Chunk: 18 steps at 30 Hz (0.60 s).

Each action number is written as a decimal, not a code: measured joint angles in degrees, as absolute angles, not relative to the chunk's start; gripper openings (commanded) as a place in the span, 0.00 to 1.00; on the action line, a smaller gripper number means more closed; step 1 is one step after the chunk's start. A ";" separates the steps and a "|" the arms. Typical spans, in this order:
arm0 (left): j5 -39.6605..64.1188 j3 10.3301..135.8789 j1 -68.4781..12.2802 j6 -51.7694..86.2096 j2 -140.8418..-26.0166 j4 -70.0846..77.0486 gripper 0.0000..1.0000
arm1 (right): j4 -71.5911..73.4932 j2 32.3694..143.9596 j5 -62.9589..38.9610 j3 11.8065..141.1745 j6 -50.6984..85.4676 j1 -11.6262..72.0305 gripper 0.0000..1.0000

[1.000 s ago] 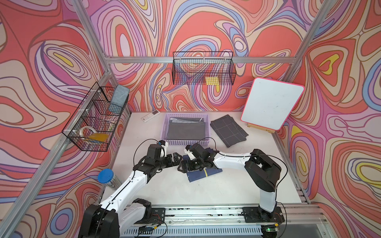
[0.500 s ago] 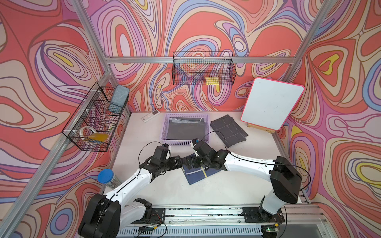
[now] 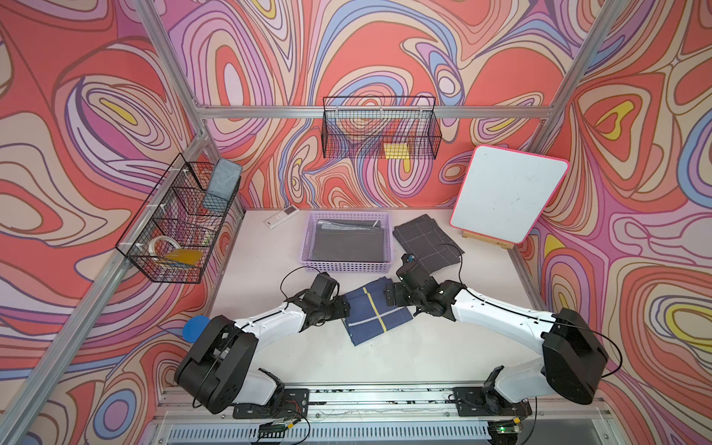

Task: Put the folded pillowcase in the basket
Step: Pick up the pillowcase at the center of the board.

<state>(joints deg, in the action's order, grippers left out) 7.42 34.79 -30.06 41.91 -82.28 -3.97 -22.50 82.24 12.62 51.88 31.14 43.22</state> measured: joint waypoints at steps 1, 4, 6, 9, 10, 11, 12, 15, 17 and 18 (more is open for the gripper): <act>7.20 35.11 -30.20 42.02 -82.87 -3.55 0.58 | -22.37 81.93 12.62 51.42 31.14 43.07 0.98; 5.91 36.32 -31.00 42.06 -84.66 -3.14 0.49 | -22.13 81.76 12.62 50.41 31.09 42.48 0.98; 5.10 37.26 -31.62 42.04 -85.95 -3.09 0.40 | -22.06 81.76 12.62 49.95 30.98 41.95 0.98; 4.47 38.24 -31.97 42.04 -87.61 -2.68 0.30 | -21.52 81.89 12.60 49.58 30.68 41.15 0.98; 4.29 38.48 -32.01 42.04 -87.99 -2.57 0.27 | -21.41 81.91 12.56 49.54 30.61 40.93 0.97; 4.23 38.70 -32.01 42.04 -88.36 -2.42 0.23 | -21.32 81.93 12.49 49.52 30.48 40.73 0.98; 4.08 38.83 -32.05 42.04 -88.66 -2.20 0.21 | -21.12 81.95 12.43 49.50 30.35 40.51 0.98; 3.62 39.05 -32.23 42.02 -89.17 -2.09 0.10 | -20.34 82.11 12.03 49.47 29.82 40.01 0.97; 3.40 39.18 -32.27 42.00 -89.49 -2.09 0.06 | -19.81 82.46 11.20 49.47 29.23 39.42 0.97; 3.40 39.33 -32.27 41.95 -89.69 -2.09 0.02 | -19.66 82.72 10.48 49.47 28.91 39.03 0.97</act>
<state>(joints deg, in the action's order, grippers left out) 3.40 39.33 -32.27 41.95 -89.69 -2.09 -19.66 82.72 10.48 49.47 28.91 39.03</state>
